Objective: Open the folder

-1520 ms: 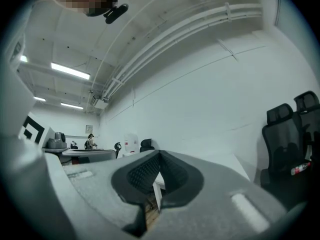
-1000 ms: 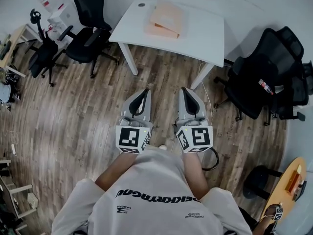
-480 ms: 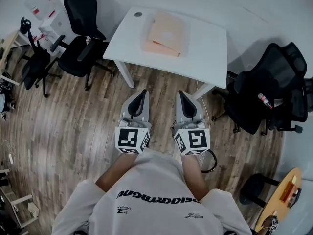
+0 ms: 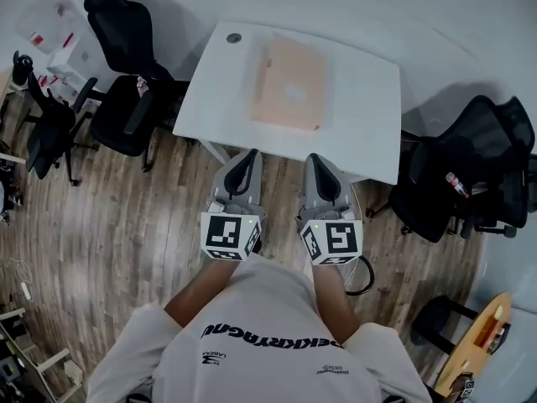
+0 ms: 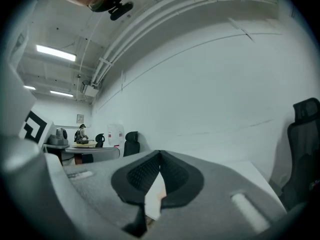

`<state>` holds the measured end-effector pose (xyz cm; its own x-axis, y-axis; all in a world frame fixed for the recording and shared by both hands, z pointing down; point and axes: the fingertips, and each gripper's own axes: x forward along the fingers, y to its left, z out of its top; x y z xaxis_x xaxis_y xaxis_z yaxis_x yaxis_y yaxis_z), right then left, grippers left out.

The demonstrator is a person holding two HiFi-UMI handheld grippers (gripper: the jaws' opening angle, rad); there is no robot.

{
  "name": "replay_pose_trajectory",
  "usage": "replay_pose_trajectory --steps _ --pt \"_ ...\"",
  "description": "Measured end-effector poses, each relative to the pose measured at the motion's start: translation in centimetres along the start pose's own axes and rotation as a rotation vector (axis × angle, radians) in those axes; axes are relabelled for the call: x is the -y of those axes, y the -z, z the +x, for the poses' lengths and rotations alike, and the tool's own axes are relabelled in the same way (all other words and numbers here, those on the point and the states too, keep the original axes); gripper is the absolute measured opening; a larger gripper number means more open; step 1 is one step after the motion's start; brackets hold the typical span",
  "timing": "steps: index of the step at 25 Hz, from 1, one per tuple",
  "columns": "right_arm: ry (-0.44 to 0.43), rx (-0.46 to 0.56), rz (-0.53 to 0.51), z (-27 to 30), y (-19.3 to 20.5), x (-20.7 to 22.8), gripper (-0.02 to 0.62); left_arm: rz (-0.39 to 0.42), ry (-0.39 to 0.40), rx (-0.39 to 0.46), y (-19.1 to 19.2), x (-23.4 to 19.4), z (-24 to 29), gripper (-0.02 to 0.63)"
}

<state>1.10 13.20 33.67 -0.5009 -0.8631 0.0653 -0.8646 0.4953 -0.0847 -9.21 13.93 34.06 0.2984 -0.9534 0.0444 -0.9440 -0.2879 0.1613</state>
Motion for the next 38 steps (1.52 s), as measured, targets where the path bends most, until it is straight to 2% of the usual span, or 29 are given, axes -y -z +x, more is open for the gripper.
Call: replay_pose_trajectory --steps 7,17,27,33,38 --pt "0.041 -0.026 0.009 8.0 0.3 1.0 0.002 -0.020 0.037 -0.043 0.3 -5.2 6.6 -0.003" --pt "0.083 -0.080 0.024 14.7 1.7 3.0 0.002 -0.066 0.079 -0.128 2.9 -8.6 12.9 -0.003" --pt "0.044 -0.101 0.038 17.7 3.1 7.1 0.002 -0.097 0.028 -0.198 6.4 -8.9 16.9 -0.003" --pt "-0.020 -0.103 0.039 18.9 3.1 8.4 0.002 -0.112 -0.025 -0.235 7.9 -8.9 18.4 -0.003" --pt "-0.059 -0.130 0.065 19.6 4.7 9.4 0.002 -0.128 -0.071 -0.272 9.2 -8.8 19.3 -0.003"
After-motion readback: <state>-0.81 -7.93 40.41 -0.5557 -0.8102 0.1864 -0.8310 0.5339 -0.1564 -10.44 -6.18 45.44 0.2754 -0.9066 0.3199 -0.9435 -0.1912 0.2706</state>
